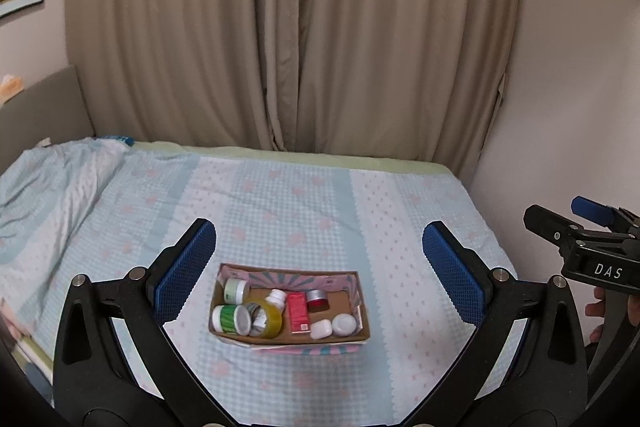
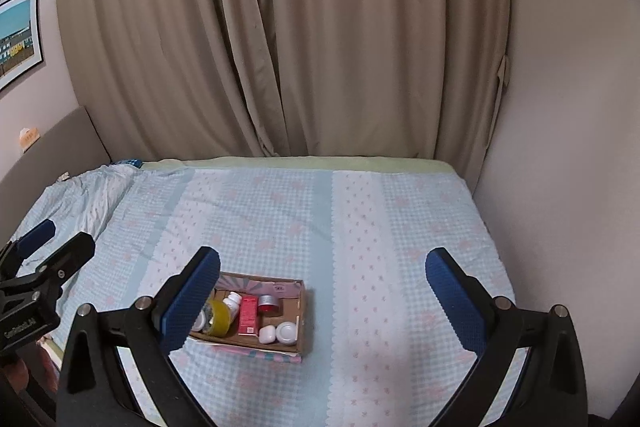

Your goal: Organize rigid objects

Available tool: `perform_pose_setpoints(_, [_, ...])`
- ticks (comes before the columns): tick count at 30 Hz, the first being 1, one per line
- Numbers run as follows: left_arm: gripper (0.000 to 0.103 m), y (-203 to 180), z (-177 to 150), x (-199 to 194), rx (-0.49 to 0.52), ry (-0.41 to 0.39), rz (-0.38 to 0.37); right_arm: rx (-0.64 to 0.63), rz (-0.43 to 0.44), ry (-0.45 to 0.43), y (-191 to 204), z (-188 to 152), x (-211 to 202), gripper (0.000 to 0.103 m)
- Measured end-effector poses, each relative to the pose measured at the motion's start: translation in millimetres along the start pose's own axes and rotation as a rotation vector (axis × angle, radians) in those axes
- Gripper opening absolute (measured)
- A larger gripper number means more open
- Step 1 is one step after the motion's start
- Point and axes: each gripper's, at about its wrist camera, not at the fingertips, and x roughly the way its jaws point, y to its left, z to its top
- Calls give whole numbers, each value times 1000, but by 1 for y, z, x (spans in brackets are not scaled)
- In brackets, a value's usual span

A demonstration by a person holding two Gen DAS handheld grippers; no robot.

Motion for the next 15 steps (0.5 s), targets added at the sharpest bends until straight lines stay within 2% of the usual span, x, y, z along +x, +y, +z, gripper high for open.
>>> perform_pose_setpoints(15, [103,-5,-7,-3,36,-2,32,11,-11,-26,-11,-6,-10,102])
